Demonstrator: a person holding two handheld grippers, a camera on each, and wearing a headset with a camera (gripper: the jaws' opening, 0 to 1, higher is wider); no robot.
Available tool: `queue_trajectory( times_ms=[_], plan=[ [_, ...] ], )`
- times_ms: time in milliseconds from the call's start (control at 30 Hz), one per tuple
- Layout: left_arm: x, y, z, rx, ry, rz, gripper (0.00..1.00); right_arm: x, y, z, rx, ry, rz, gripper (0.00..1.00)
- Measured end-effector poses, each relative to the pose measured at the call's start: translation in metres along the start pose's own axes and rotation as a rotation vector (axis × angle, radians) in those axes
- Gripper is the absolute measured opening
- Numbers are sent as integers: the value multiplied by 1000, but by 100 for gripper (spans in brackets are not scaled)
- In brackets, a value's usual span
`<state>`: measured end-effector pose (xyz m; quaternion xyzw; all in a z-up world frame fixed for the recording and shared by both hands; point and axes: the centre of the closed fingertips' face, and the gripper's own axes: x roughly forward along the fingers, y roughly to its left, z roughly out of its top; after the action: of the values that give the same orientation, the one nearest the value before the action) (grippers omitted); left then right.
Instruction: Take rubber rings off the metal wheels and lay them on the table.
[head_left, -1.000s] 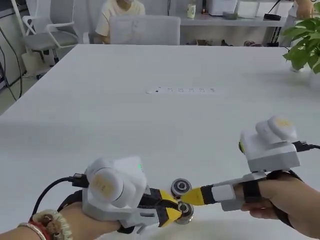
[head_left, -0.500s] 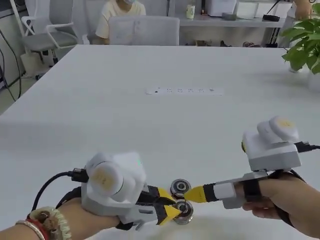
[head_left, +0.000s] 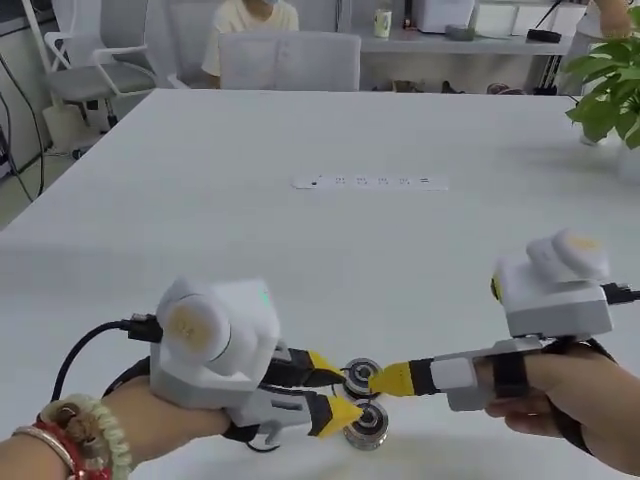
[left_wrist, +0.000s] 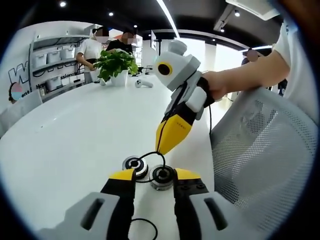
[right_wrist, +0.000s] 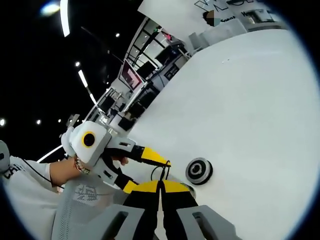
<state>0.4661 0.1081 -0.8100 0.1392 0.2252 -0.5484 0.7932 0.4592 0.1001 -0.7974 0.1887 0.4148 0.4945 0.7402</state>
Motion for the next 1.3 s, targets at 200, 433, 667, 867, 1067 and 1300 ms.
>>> queue_trajectory(
  times_ms=[200,433,667,867,1067,1300],
  plan=[
    [-3,-7,5,19,6,-7,32,-3,-5,4,11,-19,-5,0],
    [-9,-15,20,26,-4,-29,47,-4,-5,5,21,-31,-5,0],
    [-28,-9,39,20,-34,-17,51,-5,-5,6,32,-37,-2,0],
    [-56,7,62,-19,-107,25,59,-4,-4,4,29,-27,2,0],
    [-81,18,66,-21,-129,90,61,-4,-4,4,29,-27,5,0],
    [-107,17,61,12,-133,139,68,-5,-3,5,28,-33,7,0]
  ],
)
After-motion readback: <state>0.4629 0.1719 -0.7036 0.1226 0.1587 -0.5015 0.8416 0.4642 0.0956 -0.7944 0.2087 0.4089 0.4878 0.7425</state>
